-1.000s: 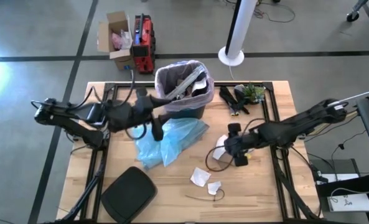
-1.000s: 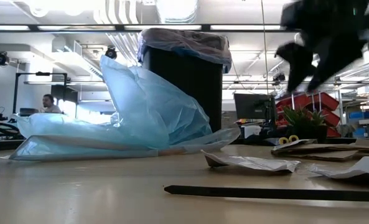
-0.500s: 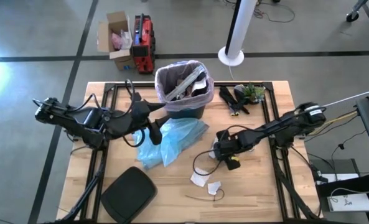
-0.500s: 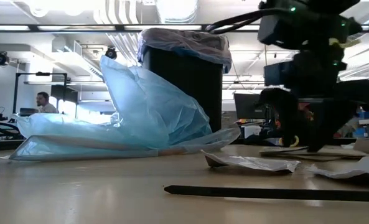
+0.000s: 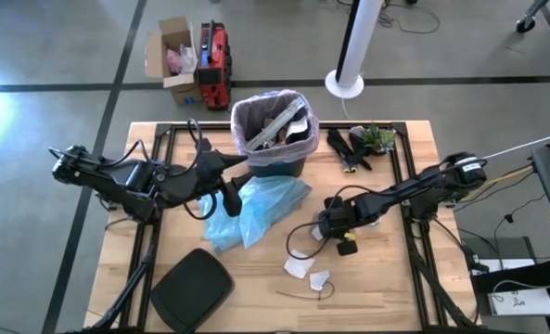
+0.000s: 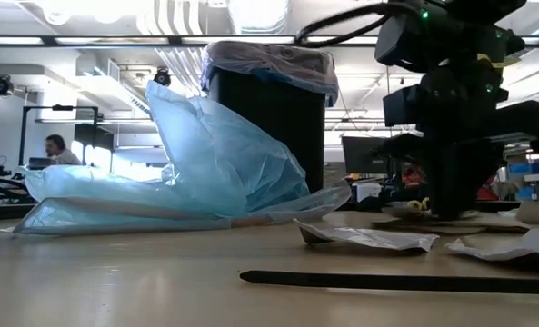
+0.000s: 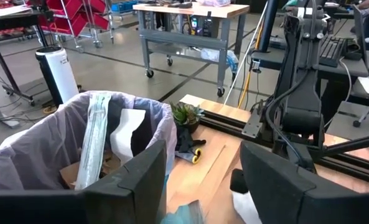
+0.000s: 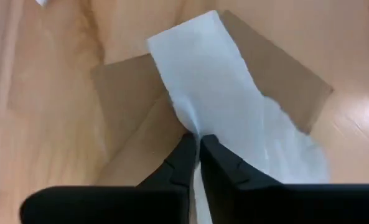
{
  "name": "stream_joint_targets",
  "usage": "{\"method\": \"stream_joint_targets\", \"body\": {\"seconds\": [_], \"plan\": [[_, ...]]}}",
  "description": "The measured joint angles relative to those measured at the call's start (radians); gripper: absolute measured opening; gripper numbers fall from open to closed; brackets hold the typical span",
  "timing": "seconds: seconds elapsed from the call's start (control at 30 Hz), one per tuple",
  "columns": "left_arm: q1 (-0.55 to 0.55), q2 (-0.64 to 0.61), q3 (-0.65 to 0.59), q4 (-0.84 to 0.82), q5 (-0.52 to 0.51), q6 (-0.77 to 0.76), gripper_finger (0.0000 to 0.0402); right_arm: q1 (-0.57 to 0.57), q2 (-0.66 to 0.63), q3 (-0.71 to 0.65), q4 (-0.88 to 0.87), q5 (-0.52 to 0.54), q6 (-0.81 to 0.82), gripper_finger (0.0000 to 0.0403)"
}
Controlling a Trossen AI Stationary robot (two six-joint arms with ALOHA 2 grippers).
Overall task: Place trash/remove bag and relplace
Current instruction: Put the white paper into the trash bin
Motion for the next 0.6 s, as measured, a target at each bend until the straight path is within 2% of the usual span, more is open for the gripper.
{"method": "stream_joint_targets", "body": {"seconds": [0.2,0.4,0.6], "plan": [[0.0,0.003,0.0,0.0,0.0,0.0,0.0192,0.005,-0.13,0.069,-0.069,0.074,-0.017,0.0008],[0.0,0.004,0.0,0.0,0.0,-0.006,0.0194,0.005,-0.257,0.12,-0.061,0.105,-0.045,0.0003],[0.0,0.004,0.0,0.0,0.001,-0.023,0.0185,0.005,-0.298,0.125,-0.061,0.106,-0.043,0.0002]]}}
